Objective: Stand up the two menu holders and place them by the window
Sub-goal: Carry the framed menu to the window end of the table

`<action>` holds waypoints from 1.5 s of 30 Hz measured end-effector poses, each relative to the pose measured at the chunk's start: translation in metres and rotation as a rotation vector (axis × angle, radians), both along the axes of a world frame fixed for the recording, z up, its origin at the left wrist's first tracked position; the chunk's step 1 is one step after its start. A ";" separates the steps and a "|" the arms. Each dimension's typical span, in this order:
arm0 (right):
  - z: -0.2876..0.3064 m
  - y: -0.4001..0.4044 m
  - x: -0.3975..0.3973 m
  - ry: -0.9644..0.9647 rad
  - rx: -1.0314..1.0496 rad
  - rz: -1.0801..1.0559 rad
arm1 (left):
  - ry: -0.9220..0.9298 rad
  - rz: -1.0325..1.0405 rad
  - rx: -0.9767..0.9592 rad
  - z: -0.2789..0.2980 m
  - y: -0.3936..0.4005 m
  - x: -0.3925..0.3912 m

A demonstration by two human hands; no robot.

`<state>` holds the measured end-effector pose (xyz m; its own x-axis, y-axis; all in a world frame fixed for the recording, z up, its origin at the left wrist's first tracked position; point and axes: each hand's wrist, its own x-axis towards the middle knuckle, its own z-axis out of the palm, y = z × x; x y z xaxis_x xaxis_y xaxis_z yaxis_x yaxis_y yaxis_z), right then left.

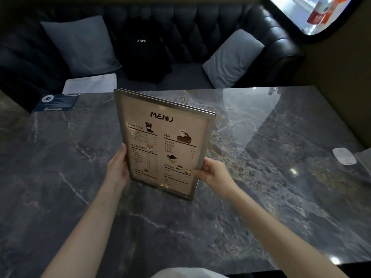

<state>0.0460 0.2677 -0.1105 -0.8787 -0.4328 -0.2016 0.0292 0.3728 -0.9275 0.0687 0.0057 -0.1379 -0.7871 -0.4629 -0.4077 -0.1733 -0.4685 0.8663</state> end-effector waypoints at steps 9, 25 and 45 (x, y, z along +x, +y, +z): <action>0.035 0.065 -0.027 -0.019 -0.118 -0.117 | 0.021 -0.077 0.036 0.032 0.061 -0.060; 0.088 0.265 -0.085 0.095 -0.124 -0.370 | 0.126 -0.366 0.018 0.076 0.276 -0.198; 0.063 0.444 -0.167 0.119 -0.017 -0.680 | 0.104 -0.599 0.001 0.038 0.507 -0.360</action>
<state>-0.1205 0.7120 -0.0470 -0.9718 0.2198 -0.0852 0.1492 0.2934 -0.9443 -0.2913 0.5126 -0.0997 -0.9461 0.0737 -0.3153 -0.3220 -0.3163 0.8923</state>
